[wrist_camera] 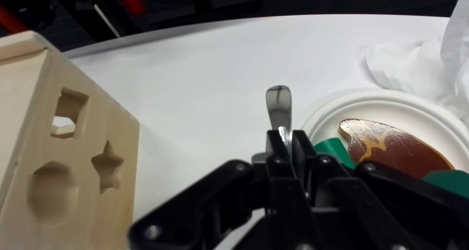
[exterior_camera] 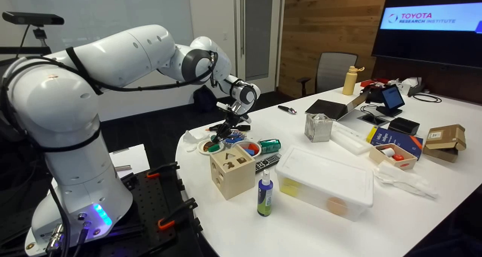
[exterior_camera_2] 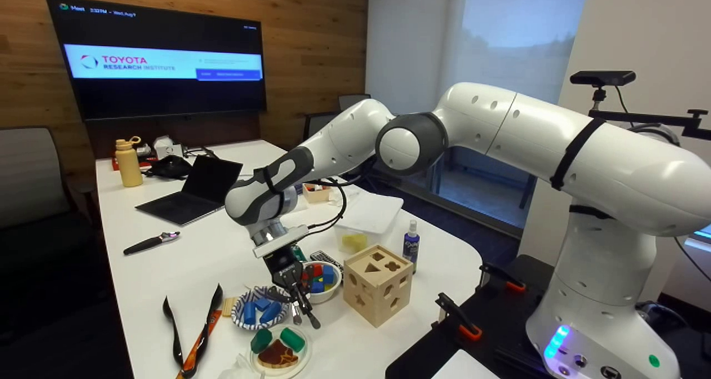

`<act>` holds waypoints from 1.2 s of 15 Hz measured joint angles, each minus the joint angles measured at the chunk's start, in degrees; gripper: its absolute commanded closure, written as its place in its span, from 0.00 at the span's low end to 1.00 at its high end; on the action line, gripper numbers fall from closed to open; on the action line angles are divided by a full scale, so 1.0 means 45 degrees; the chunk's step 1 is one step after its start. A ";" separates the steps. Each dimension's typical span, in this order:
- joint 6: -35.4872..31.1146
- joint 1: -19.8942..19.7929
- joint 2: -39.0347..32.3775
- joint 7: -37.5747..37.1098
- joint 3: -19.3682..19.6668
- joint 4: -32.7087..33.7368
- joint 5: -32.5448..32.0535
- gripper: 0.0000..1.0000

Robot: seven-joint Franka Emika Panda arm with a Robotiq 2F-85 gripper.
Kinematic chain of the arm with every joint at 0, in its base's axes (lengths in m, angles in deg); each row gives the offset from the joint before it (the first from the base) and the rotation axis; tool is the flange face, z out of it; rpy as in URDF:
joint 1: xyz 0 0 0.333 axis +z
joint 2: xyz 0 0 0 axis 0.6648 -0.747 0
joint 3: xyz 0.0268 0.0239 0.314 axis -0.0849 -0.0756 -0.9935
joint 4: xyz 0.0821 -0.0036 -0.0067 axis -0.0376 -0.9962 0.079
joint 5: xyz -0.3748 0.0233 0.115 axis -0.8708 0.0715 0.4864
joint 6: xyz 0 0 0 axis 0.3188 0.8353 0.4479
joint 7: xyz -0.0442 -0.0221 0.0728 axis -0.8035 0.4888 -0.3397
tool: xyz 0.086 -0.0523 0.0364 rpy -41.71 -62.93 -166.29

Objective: Use the spoon to stir the contents in the mug

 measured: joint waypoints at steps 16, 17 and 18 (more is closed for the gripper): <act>-0.3604 -0.1750 0.1769 0.1633 -0.0056 -0.7249 0.1185 0.97; -0.3604 -0.1762 0.1781 0.1695 -0.0098 -0.7314 0.1185 0.97; -0.3605 -0.1778 0.1788 0.1775 -0.0141 -0.7353 0.1185 0.64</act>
